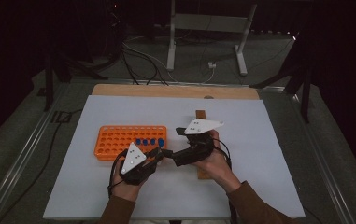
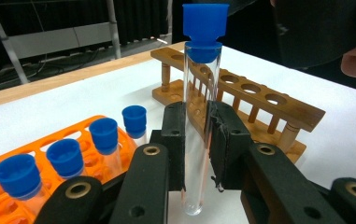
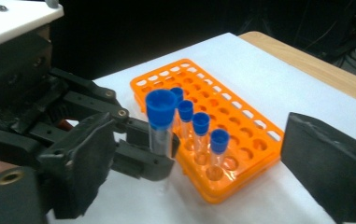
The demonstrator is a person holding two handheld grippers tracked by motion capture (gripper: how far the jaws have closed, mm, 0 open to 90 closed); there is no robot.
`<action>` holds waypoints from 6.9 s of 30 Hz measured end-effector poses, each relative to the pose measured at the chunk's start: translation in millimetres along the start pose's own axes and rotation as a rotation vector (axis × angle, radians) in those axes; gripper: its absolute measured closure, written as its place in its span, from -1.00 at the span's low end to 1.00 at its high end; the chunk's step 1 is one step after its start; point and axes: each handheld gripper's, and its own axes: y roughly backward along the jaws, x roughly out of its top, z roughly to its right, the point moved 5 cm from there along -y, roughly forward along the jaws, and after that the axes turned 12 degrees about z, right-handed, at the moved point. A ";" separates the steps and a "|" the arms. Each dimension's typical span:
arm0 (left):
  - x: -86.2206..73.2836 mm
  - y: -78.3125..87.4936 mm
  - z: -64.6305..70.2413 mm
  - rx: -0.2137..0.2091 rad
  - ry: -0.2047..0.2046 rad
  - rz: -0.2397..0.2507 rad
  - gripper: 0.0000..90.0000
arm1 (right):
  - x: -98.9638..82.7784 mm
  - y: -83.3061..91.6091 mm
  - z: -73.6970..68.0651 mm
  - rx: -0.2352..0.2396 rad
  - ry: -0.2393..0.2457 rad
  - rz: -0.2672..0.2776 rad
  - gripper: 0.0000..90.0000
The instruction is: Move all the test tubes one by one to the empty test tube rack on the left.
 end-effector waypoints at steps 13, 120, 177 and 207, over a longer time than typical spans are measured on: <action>3.0 4.7 -6.1 0.011 0.007 0.012 0.74 | -4.2 9.6 10.8 -0.077 0.035 0.007 -1.00; -12.5 31.5 -80.3 0.243 0.041 0.023 0.73 | -55.6 99.3 73.0 -0.286 -0.082 0.095 -1.00; -55.8 21.4 -83.6 0.259 0.026 -0.202 0.53 | -80.5 115.7 70.9 -0.311 -0.112 0.083 -1.00; -2.1 97.1 -91.3 0.277 0.107 0.103 -0.99 | -106.9 155.4 78.4 -0.458 -0.079 0.198 -1.00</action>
